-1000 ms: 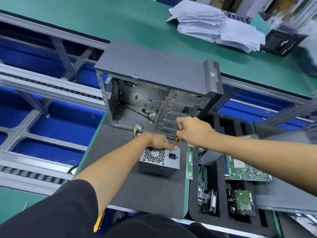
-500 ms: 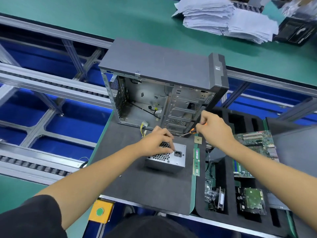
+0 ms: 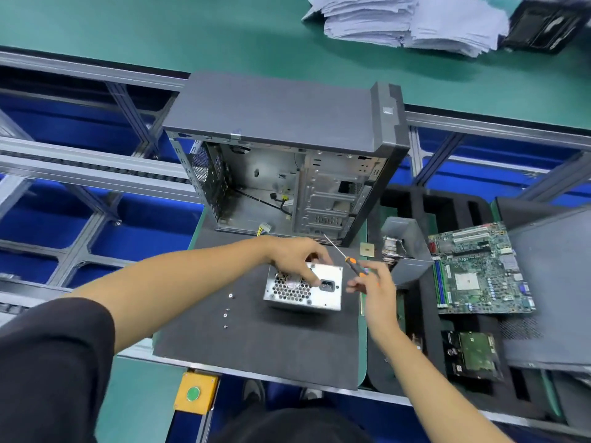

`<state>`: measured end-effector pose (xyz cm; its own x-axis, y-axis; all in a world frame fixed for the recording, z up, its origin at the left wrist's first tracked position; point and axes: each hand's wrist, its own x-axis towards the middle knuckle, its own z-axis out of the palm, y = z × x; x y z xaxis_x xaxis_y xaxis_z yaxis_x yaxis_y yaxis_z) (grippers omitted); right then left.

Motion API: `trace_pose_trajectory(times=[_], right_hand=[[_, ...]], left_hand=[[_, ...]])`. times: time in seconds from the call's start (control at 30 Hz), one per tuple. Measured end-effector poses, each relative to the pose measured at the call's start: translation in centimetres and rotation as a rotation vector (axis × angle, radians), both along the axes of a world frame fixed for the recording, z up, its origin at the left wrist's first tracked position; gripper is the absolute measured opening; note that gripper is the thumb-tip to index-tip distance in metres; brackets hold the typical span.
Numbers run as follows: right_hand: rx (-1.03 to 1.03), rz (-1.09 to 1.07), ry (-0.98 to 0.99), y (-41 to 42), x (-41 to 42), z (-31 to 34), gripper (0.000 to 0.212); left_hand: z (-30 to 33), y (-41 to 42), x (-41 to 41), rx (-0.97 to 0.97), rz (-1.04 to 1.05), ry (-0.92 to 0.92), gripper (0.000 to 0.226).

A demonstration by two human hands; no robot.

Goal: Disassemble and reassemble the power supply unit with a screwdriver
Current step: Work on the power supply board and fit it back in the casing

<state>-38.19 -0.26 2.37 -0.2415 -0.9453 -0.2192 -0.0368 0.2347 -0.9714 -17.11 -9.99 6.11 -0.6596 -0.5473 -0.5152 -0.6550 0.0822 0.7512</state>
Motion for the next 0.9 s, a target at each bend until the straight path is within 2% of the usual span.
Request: trace_pose_trajectory(times=[0.1, 0.17, 0.3, 0.37, 0.53, 0.63, 0.77, 0.83, 0.9], right_hand=[[0.017, -0.093, -0.107, 1.5, 0.4, -1.6, 0.028], [0.026, -0.119, -0.140, 2.3, 0.4, -2.2, 0.030], [0.002, -0.101, -0.150, 3.4, 0.8, -3.0, 0.032], [0.015, -0.065, -0.125, 3.8, 0.8, -3.5, 0.034], [0.087, -0.051, -0.093, 4.3, 0.3, -5.7, 0.038], [0.204, -0.041, -0.041, 4.5, -0.8, -7.3, 0.032], [0.287, -0.031, -0.038, 4.6, -2.2, -8.3, 0.022], [0.307, -0.004, 0.038, 4.7, -2.9, -8.8, 0.020], [0.313, 0.056, 0.187, 4.4, -3.3, -9.0, 0.022]], left_hand=[[0.5, 1.7, 0.2, -0.037, -0.024, 0.046, 0.049], [0.9, 2.9, 0.5, -0.131, -0.026, 0.022, 0.049], [0.9, 5.1, 0.7, -0.546, 0.036, -0.151, 0.048], [0.0, 6.1, 0.4, -0.681, 0.011, -0.178, 0.042], [-4.1, 8.5, -0.8, -0.822, -0.057, -0.185, 0.028], [-6.8, 9.9, -1.6, -0.988, -0.191, -0.199, 0.024], [-7.8, 9.5, -1.6, -1.077, -0.240, -0.150, 0.021], [-7.7, 8.9, -0.7, -1.066, -0.144, -0.054, 0.022], [-7.6, 7.8, 0.6, -1.032, 0.136, -0.079, 0.026]])
